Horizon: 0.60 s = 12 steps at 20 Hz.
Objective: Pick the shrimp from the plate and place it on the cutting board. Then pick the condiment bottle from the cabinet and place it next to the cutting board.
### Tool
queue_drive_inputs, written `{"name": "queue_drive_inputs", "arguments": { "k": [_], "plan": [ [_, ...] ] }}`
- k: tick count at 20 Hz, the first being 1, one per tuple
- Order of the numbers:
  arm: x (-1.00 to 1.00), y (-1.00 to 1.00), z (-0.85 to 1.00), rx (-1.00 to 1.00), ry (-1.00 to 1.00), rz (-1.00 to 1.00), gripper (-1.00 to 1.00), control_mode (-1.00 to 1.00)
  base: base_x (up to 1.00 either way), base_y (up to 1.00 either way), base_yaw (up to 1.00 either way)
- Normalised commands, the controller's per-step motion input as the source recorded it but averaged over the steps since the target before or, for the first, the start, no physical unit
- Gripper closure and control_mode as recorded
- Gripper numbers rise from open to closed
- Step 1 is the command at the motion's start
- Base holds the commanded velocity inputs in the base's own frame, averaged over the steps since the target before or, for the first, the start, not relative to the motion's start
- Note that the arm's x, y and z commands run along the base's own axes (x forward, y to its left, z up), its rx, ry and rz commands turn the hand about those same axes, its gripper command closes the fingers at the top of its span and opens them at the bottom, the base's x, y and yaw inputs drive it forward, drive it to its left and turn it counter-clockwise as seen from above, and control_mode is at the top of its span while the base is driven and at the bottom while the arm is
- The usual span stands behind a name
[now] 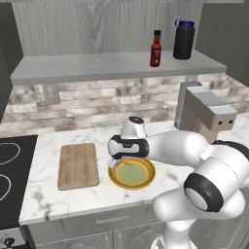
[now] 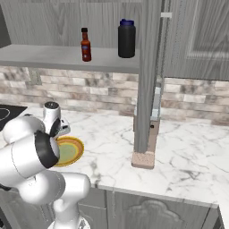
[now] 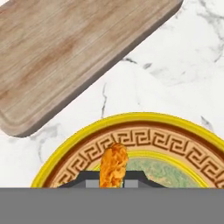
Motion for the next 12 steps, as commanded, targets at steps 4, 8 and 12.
{"name": "queue_drive_inputs", "arguments": {
  "k": [4, 8, 12],
  "plan": [
    [0.00, 0.32, 0.03, 0.00, 0.00, 0.00, 1.00, -1.00, 0.00, 0.00, 0.00],
    [0.00, 0.34, 0.01, 0.00, 0.00, 0.00, 1.00, -1.00, 0.00, 0.00, 0.00],
    [0.00, 0.36, 0.01, 0.00, 0.00, 0.00, 1.00, -1.00, 0.00, 0.00, 0.00]
  ]
}}
